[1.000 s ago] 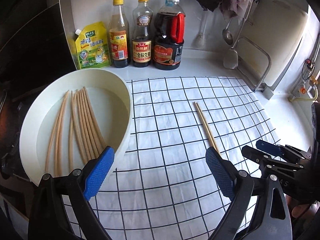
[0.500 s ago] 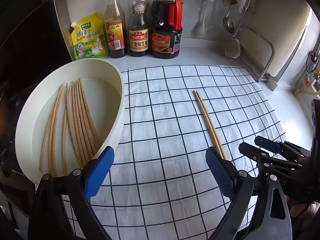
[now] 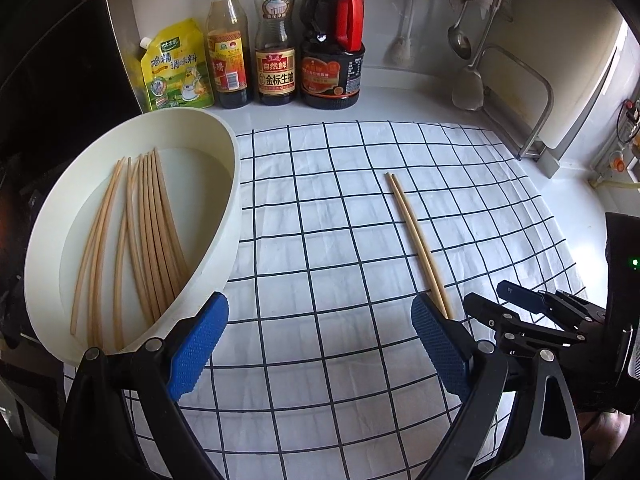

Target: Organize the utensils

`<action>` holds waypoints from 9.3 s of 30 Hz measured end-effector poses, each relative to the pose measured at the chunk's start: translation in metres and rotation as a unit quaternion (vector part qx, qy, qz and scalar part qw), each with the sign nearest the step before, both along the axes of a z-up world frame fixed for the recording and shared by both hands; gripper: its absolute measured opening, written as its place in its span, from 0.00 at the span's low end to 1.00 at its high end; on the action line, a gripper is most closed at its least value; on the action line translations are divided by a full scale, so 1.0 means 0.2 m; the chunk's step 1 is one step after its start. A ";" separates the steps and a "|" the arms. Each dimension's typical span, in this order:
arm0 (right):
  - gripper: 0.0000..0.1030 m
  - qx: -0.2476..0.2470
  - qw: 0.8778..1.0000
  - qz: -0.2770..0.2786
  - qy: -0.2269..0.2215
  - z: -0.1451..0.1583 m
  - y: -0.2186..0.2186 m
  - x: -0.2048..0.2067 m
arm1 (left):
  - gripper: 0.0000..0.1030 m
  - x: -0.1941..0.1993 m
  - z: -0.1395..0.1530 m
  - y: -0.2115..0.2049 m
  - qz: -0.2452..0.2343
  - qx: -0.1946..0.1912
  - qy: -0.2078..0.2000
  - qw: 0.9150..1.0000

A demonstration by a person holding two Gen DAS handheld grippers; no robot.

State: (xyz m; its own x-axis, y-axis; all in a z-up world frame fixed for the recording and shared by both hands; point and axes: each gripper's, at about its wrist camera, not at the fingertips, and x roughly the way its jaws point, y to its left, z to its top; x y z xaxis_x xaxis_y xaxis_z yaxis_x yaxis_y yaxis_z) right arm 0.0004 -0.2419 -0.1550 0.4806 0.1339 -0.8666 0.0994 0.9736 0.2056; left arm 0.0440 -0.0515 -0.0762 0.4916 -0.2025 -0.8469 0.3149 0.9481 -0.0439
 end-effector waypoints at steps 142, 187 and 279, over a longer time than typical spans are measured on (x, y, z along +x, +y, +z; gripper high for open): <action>0.07 -0.002 0.977 0.207 -0.042 0.23 1.28 0.77 | 0.07 0.54 -0.02 0.99 0.157 0.013 0.013 0.987; 0.29 -0.021 0.977 0.200 -0.076 0.45 1.08 0.39 | 0.83 0.17 0.23 0.97 0.217 0.024 -0.043 0.975; 0.63 -0.033 0.979 0.175 -0.095 0.52 0.85 0.14 | 0.93 -0.12 0.35 0.81 0.221 0.012 -0.063 0.973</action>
